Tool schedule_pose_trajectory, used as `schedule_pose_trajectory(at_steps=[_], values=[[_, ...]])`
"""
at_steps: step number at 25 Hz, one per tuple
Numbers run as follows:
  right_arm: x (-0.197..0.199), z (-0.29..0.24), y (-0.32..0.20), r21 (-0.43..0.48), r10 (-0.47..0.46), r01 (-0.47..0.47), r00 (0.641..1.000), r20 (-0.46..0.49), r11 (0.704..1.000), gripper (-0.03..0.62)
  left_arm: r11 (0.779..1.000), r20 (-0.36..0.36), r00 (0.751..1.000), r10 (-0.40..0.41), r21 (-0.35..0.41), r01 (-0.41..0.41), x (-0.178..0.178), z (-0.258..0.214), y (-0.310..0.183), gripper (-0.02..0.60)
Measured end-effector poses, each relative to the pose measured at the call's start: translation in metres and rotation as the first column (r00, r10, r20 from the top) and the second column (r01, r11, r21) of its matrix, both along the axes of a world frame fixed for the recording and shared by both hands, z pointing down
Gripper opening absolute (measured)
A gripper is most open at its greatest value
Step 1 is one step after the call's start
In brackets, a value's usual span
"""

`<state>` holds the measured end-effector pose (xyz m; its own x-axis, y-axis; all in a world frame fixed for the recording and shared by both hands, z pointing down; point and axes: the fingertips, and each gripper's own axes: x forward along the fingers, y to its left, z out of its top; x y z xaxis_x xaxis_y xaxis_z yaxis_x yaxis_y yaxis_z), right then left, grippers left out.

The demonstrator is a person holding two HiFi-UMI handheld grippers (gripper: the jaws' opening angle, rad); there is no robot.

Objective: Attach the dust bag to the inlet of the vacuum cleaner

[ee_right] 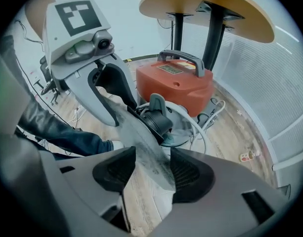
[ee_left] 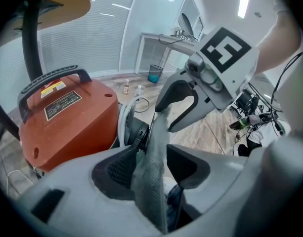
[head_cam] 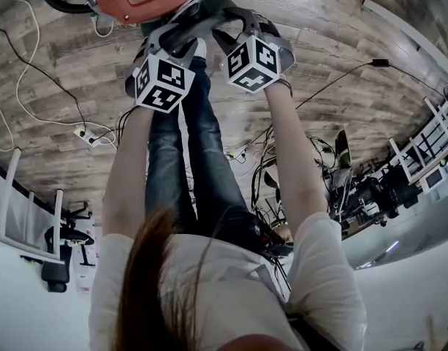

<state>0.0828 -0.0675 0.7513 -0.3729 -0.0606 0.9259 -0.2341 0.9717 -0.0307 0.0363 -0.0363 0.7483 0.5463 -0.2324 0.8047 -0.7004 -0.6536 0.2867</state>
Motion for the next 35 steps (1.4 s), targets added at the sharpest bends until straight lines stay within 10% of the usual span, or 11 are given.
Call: schedule_pose_trajectory(at_steps=[15, 35], values=[[-0.002, -0.063, -0.009, 0.043, 0.262, -0.275, 0.944, 0.199, 0.960, 0.151, 0.983, -0.039, 0.988, -0.151, 0.095, 0.154, -0.012, -0.050, -0.012, 0.154], [-0.004, -0.093, 0.012, -0.016, 0.325, -0.331, 0.914, 0.242, 0.943, 0.002, 0.967, 0.006, 0.977, -0.213, 0.142, 0.210, -0.027, -0.088, -0.016, 0.018]])
